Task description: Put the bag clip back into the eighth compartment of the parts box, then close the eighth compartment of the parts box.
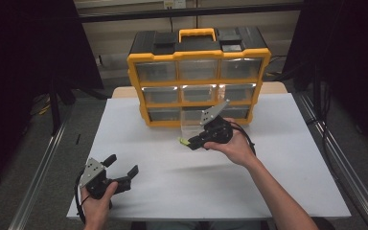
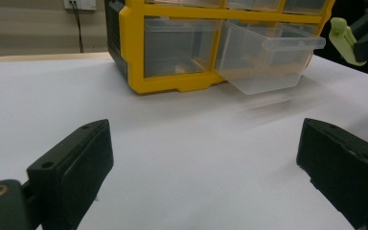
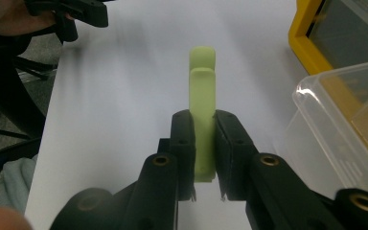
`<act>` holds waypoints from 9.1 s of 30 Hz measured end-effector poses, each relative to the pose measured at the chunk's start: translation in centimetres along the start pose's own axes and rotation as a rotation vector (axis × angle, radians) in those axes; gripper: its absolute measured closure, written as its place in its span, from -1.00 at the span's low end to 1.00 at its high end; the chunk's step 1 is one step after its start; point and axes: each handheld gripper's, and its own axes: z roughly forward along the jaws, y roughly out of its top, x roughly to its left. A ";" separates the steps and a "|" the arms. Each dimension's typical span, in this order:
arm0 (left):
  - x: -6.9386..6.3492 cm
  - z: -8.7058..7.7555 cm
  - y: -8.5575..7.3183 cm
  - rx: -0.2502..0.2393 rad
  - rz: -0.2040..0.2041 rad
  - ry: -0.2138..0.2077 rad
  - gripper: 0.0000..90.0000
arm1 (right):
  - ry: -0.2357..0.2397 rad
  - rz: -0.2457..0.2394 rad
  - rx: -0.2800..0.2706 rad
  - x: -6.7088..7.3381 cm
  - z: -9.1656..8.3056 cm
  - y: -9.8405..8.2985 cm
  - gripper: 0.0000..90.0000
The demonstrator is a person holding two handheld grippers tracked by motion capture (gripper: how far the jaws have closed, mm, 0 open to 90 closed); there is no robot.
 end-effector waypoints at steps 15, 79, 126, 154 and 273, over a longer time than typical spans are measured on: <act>0.0 0.0 0.0 0.001 0.003 -0.003 -0.88 | -0.025 -0.018 0.010 -1.0 -1.5 1.7 0.75; 0.1 -0.2 0.1 -0.003 -0.002 -0.005 -0.88 | -0.180 0.065 0.154 -7.8 -3.5 6.6 0.75; 0.1 -0.2 0.1 -0.014 -0.017 -0.008 -0.88 | -0.132 0.128 0.419 -9.5 -0.6 5.0 0.75; 0.3 -0.1 0.0 0.000 -0.010 -0.004 -0.88 | -0.219 0.198 0.240 -9.3 -1.8 3.3 -0.32; 0.0 -0.3 0.0 -0.017 -0.033 0.007 -0.89 | -0.701 0.417 -0.450 5.5 -8.4 -17.4 -0.98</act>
